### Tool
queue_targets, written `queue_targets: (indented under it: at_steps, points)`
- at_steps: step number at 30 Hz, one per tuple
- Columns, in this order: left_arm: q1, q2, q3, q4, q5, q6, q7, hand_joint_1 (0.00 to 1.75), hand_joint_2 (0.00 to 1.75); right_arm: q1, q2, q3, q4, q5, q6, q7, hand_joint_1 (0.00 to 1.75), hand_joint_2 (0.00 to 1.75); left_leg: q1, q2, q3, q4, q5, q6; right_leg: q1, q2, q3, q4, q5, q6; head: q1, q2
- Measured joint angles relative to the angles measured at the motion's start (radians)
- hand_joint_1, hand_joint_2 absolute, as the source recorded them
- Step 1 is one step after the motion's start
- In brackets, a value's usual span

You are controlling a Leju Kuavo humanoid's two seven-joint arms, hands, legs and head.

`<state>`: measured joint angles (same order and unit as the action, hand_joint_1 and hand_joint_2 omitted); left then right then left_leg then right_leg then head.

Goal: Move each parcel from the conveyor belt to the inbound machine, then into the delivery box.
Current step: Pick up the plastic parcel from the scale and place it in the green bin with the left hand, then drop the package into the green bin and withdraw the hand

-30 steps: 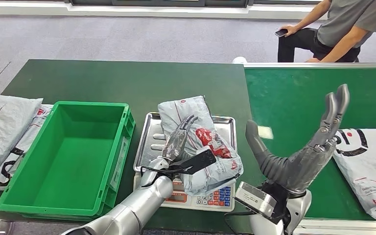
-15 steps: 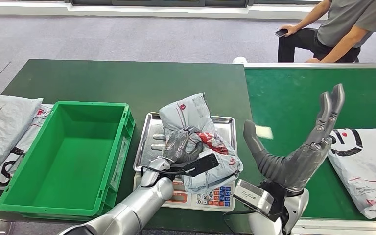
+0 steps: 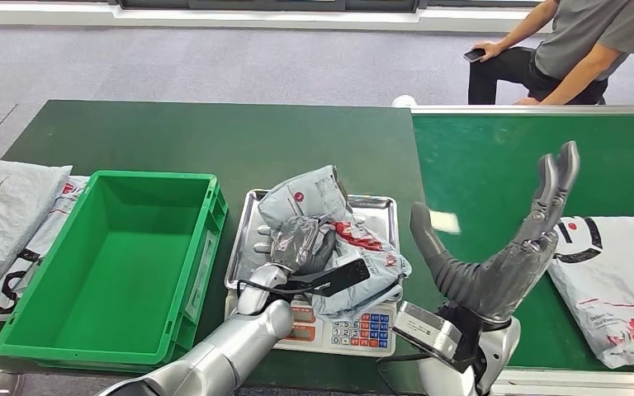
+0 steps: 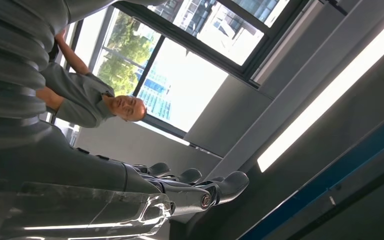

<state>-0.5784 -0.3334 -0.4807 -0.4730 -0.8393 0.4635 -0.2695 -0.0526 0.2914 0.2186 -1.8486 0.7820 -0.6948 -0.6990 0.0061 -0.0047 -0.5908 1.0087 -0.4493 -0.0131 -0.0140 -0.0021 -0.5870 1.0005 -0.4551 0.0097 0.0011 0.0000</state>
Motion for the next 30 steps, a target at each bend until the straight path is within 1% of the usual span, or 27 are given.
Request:
queue_targets:
  at_steps: [2, 5, 7, 9, 13, 16, 20, 27, 30]
  points:
    - [0.000, 0.002, 0.000, -0.009, -0.031, 0.039, 0.025, 1.75, 1.75, 0.000, 0.000, -0.002, 0.000, 0.002, 0.000, 0.000, 0.00, 1.75, 0.000, 0.000, 0.000, 0.000, 0.000, 0.000, 0.000, 0.000, 0.000, 0.000, 0.000, 0.000, 0.000, 0.000]
    - [0.000, 0.017, 0.000, -0.041, -0.085, 0.128, 0.077, 1.75, 1.75, 0.001, 0.000, -0.006, 0.000, 0.005, 0.000, 0.000, 0.00, 1.75, 0.000, 0.000, 0.000, 0.000, 0.000, 0.000, 0.000, 0.001, 0.000, 0.000, 0.000, 0.000, 0.000, 0.000]
    - [0.001, 0.039, 0.005, -0.086, -0.124, 0.184, 0.114, 1.75, 1.75, 0.001, 0.000, -0.012, 0.000, 0.005, 0.000, 0.000, 0.00, 1.75, 0.000, 0.000, 0.000, 0.000, 0.000, 0.000, 0.000, 0.001, 0.000, 0.001, 0.000, 0.000, 0.000, 0.000]
    - [0.006, 0.068, 0.022, -0.152, -0.168, 0.216, 0.149, 1.75, 1.75, 0.002, 0.000, -0.019, 0.000, 0.005, -0.001, 0.000, 0.00, 1.75, 0.000, 0.000, 0.000, 0.000, 0.001, -0.001, 0.000, 0.001, -0.001, 0.001, 0.000, 0.000, 0.000, 0.000]
    - [0.027, 0.122, 0.089, -0.304, -0.228, 0.231, 0.184, 1.75, 1.75, 0.003, 0.000, -0.031, -0.001, 0.000, -0.001, 0.000, 0.00, 1.75, 0.000, 0.000, 0.000, 0.000, 0.001, -0.001, 0.000, 0.001, -0.001, 0.002, 0.000, 0.000, 0.000, 0.000]
    - [0.060, 0.141, 0.141, -0.406, -0.272, 0.232, 0.187, 1.75, 1.75, 0.003, 0.000, -0.038, -0.003, -0.001, -0.001, 0.000, 0.00, 1.75, 0.000, 0.000, 0.000, 0.000, 0.001, -0.001, 0.000, 0.001, -0.001, 0.002, 0.000, -0.001, 0.000, 0.000]
    - [0.103, 0.145, 0.218, -0.528, -0.320, 0.233, 0.185, 1.75, 1.75, 0.003, 0.001, -0.046, -0.006, -0.002, -0.001, 0.000, 0.00, 1.75, 0.000, 0.000, -0.001, 0.000, 0.000, -0.001, 0.000, 0.001, -0.001, 0.001, 0.000, -0.001, 0.000, 0.000]
    - [0.145, 0.151, 0.303, -0.647, -0.330, 0.233, 0.168, 1.75, 1.75, 0.004, 0.002, -0.052, -0.013, -0.002, -0.001, 0.000, 0.00, 1.75, 0.000, 0.000, 0.000, 0.000, 0.000, -0.001, 0.000, 0.001, -0.001, 0.001, 0.000, -0.001, 0.000, 0.000]
    - [0.157, 0.151, 0.350, -0.684, -0.359, 0.233, 0.192, 1.75, 1.75, 0.005, 0.002, -0.054, -0.019, -0.002, -0.001, 0.000, 0.00, 1.75, 0.000, 0.000, 0.000, 0.000, 0.001, -0.001, 0.000, 0.001, -0.001, 0.001, 0.000, -0.001, 0.000, 0.000]
